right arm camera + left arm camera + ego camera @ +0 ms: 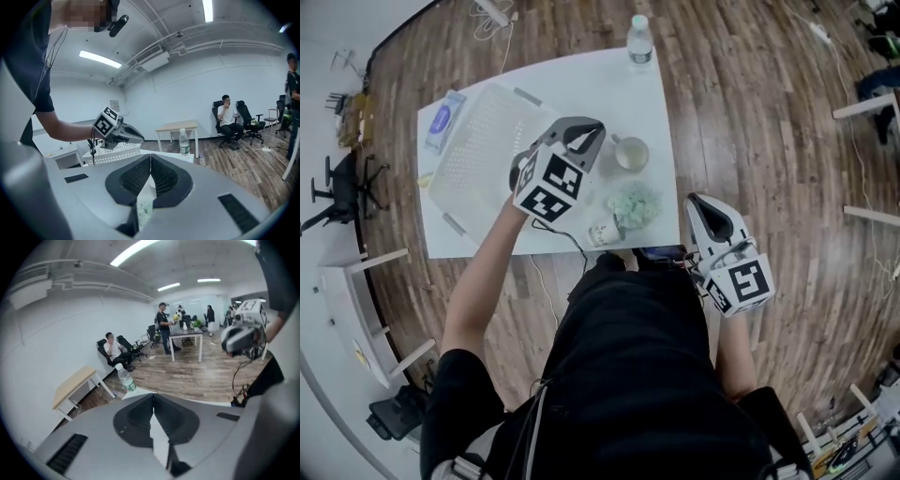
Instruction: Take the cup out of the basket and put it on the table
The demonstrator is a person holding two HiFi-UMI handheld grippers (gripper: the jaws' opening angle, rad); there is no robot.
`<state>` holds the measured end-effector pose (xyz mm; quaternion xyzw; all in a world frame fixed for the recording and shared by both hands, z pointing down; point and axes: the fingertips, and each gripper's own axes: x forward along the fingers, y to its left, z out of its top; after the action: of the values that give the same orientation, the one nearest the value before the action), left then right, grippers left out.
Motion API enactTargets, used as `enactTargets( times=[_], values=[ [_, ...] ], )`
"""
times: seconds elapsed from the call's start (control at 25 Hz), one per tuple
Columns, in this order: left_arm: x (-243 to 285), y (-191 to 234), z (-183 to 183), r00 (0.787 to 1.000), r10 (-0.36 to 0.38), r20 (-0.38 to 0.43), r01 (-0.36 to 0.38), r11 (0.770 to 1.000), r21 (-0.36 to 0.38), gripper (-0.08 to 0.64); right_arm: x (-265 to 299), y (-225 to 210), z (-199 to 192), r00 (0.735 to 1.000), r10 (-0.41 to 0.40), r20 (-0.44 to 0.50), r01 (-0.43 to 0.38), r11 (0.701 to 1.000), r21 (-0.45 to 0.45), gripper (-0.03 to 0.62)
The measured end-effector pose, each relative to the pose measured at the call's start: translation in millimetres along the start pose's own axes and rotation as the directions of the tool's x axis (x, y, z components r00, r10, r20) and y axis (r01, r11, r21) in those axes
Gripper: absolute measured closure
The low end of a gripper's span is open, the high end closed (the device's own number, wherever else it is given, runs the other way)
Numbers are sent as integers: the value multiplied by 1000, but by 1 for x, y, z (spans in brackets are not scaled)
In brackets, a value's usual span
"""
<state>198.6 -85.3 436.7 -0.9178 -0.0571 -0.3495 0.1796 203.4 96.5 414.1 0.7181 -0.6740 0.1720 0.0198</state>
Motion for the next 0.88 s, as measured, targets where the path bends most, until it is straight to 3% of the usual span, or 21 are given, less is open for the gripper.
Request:
enactTargets(
  times=[0.08,0.16,0.28,0.52,0.72,0.88],
  values=[
    [-36,10,5,992,55,112,-43,994,-105,549,11,12,5,1000,30,2,-30,999,-20,568],
    [-70,15,7,971,129,199,-90,976,-196,549,22,21,10,998,56,2,-56,997,-44,568],
    [-108,11,1,941,228,250,-152,944,-291,549,35,31,17,995,103,5,-102,993,-65,568],
    [-178,-5,-22,867,375,327,-249,896,-367,549,60,64,30,986,164,25,-162,983,-82,568],
    [-201,-23,-44,855,409,320,-243,860,-449,548,72,82,37,982,187,36,-183,979,-92,568],
    [-215,-33,-48,820,442,364,-223,832,-508,549,73,93,44,980,189,63,-181,977,-116,569]
  ],
)
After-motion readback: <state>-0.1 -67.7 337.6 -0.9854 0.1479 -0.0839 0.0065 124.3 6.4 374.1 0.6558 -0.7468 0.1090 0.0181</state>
